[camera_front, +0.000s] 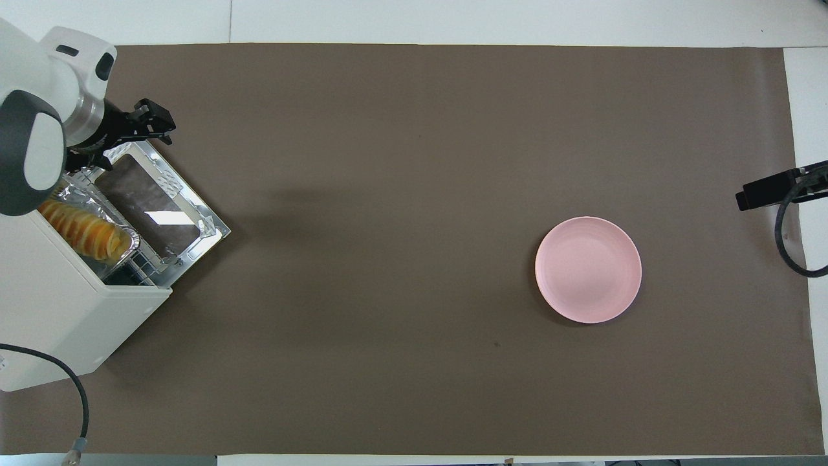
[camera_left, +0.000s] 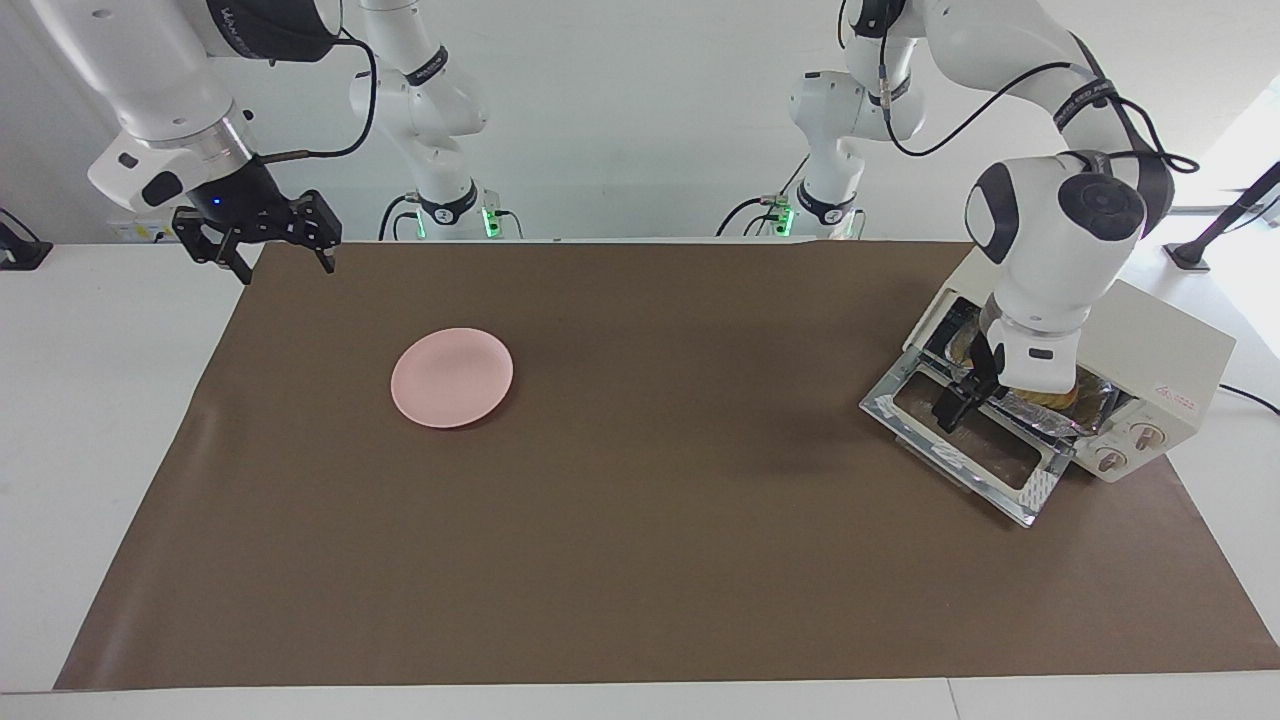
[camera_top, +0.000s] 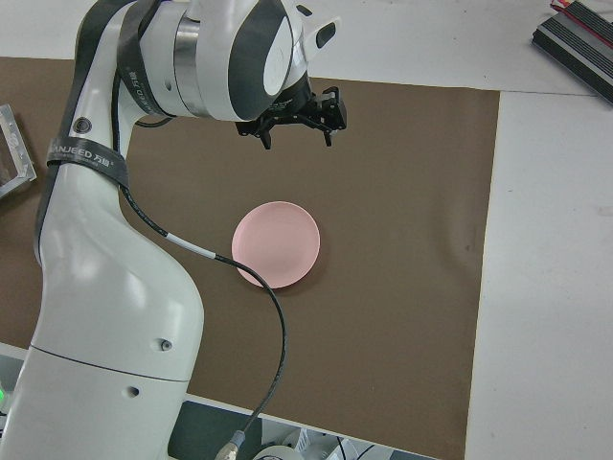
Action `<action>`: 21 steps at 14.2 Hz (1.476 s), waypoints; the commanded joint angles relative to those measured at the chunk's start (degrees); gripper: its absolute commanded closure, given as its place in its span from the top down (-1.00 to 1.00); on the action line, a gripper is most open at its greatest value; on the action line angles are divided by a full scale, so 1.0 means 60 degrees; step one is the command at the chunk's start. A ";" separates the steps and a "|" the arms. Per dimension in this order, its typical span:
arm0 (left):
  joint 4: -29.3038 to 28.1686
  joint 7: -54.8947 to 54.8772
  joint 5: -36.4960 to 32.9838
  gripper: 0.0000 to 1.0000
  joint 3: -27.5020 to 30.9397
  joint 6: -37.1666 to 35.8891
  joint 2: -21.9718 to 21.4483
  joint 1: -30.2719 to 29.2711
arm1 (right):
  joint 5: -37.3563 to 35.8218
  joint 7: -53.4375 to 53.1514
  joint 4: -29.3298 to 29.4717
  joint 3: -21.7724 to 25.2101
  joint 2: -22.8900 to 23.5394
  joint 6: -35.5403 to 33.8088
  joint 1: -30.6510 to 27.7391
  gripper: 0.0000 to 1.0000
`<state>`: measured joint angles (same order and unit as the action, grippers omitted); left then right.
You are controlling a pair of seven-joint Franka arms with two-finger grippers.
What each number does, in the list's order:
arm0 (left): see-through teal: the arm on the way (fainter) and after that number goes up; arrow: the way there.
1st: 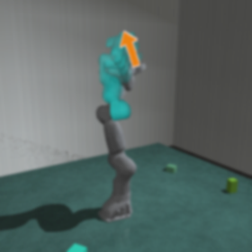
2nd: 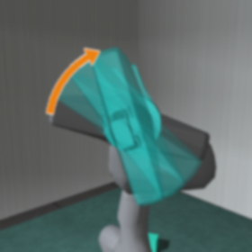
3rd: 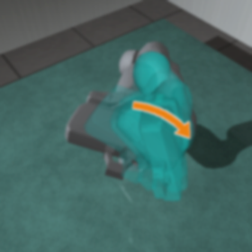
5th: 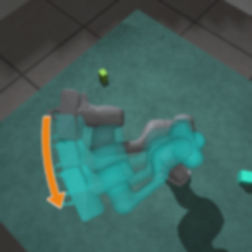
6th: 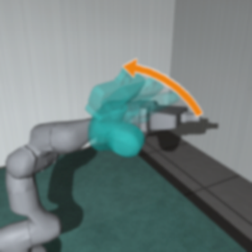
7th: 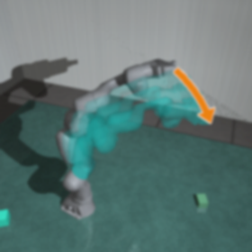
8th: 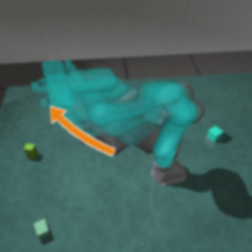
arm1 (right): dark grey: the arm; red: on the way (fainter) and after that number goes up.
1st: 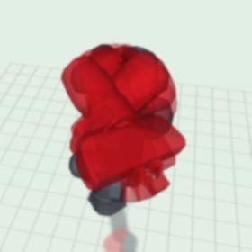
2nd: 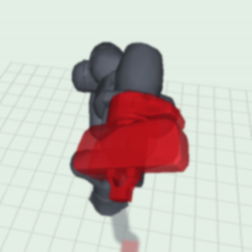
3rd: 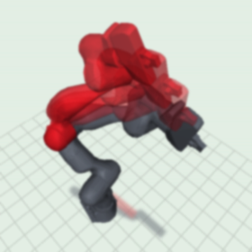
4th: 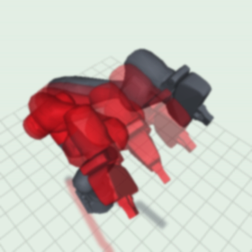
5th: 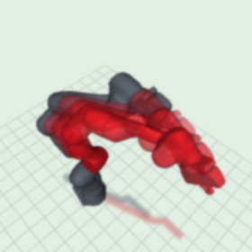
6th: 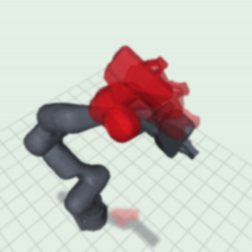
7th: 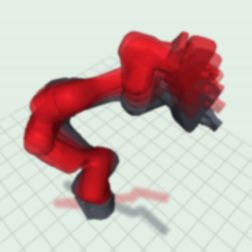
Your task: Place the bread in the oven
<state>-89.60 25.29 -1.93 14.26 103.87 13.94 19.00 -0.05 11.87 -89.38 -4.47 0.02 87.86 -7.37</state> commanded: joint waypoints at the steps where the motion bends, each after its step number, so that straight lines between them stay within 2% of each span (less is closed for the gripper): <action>1: 0.0081 -0.1911 0.0145 1.00 0.0099 -0.1749 -0.1031 -0.0003 | 0.0038 0.0248 -0.0236 -0.0120 -0.0223 -0.0039 -0.0178 1.00; 4: 0.0036 -0.3374 0.0160 1.00 0.0055 -0.3244 -0.1823 0.0056 | 0.0053 0.0248 -0.0236 -0.0120 -0.0223 -0.0025 -0.0178 1.00; 7: 0.0037 -0.3864 0.0349 1.00 0.0098 -0.3805 -0.2263 -0.0031 | 0.0053 0.0248 -0.0236 -0.0120 -0.0223 -0.0040 -0.0178 1.00; 9: 0.0036 -0.4315 0.0379 1.00 -0.0410 -0.4185 -0.2352 -0.0774 | 0.0053 0.0248 -0.0236 -0.0120 -0.0223 -0.0040 -0.0178 1.00; 10: 0.0051 -0.4318 0.0394 1.00 -0.0907 -0.4230 -0.2367 -0.1098 | 0.0053 0.0248 -0.0221 -0.0120 -0.0223 -0.0040 -0.0178 1.00; 12: 0.0066 -0.4318 0.0394 1.00 -0.2355 -0.4319 -0.2367 -0.2384 | 0.0053 0.0248 -0.0221 -0.0120 -0.0223 -0.0040 -0.0178 1.00; 13: 0.0066 -0.4333 0.0394 1.00 -0.2667 -0.4362 -0.2382 -0.2680 | 0.0053 0.0248 -0.0235 -0.0120 -0.0223 -0.0040 -0.0178 1.00; 17: -0.0007 -0.4274 0.0394 1.00 -0.2758 -0.4523 -0.2688 -0.2771 | 0.0038 0.0248 -0.0236 -0.0120 -0.0223 -0.0039 -0.0178 1.00; 21: -0.0314 -0.4274 0.0394 1.00 -0.2714 -0.4070 -0.2952 -0.2683 | 0.0053 0.0248 -0.0235 -0.0120 -0.0223 -0.0025 -0.0178 1.00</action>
<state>-88.84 0.17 -0.45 -1.63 78.05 -1.60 3.40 -0.05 11.87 -89.38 -4.47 0.02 87.86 -7.37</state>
